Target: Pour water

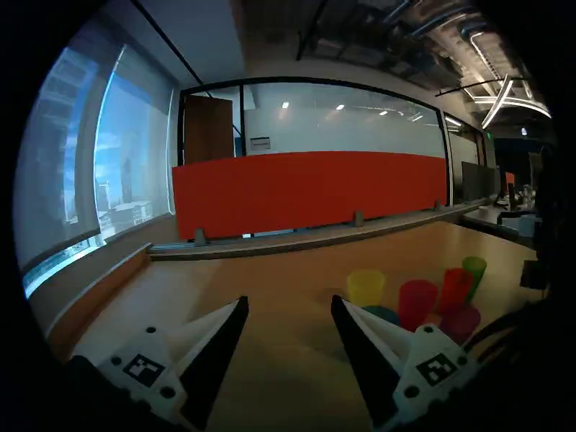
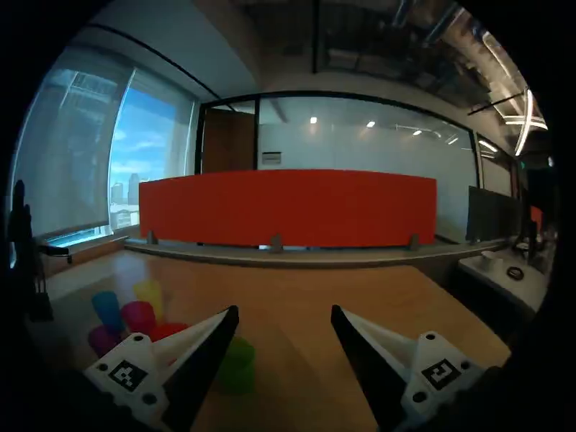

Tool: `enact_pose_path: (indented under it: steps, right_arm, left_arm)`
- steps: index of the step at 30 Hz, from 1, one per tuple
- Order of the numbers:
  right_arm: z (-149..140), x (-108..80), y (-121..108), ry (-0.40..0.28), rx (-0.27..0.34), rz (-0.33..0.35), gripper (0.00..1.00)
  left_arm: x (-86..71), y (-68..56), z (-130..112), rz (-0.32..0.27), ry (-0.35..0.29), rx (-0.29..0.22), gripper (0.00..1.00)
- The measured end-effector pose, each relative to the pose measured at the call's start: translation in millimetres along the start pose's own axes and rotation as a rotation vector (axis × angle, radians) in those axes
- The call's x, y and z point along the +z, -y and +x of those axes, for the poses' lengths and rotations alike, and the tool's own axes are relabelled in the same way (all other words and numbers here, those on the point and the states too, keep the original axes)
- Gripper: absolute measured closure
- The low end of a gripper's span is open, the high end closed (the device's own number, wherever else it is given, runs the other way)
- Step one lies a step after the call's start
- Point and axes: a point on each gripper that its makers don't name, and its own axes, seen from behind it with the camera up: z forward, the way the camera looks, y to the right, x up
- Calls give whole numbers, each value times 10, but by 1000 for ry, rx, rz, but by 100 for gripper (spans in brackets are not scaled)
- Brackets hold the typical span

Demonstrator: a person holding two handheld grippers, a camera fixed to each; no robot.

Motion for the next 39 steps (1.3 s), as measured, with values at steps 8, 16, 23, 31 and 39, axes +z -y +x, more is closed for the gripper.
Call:
enact_pose_path:
  steps: [8,16,23,31,39]
  right_arm:
    - [80,22,-28,-68,-5,-81,1]
    - [156,30,-18,-104,-26,-123,1]
    - [210,44,46,-124,-2,-118,1]
    - [246,46,60,-135,52,-105,1]
    - [246,-7,-20,-123,56,-124,1]
  left_arm:
    - [-15,116,81,91,-58,-24,15]
    - [-19,226,89,153,-85,-25,15]
    - [-2,238,100,173,-106,-42,15]
    - [12,246,141,205,-147,-38,15]
    - [42,171,22,207,-150,7,15]
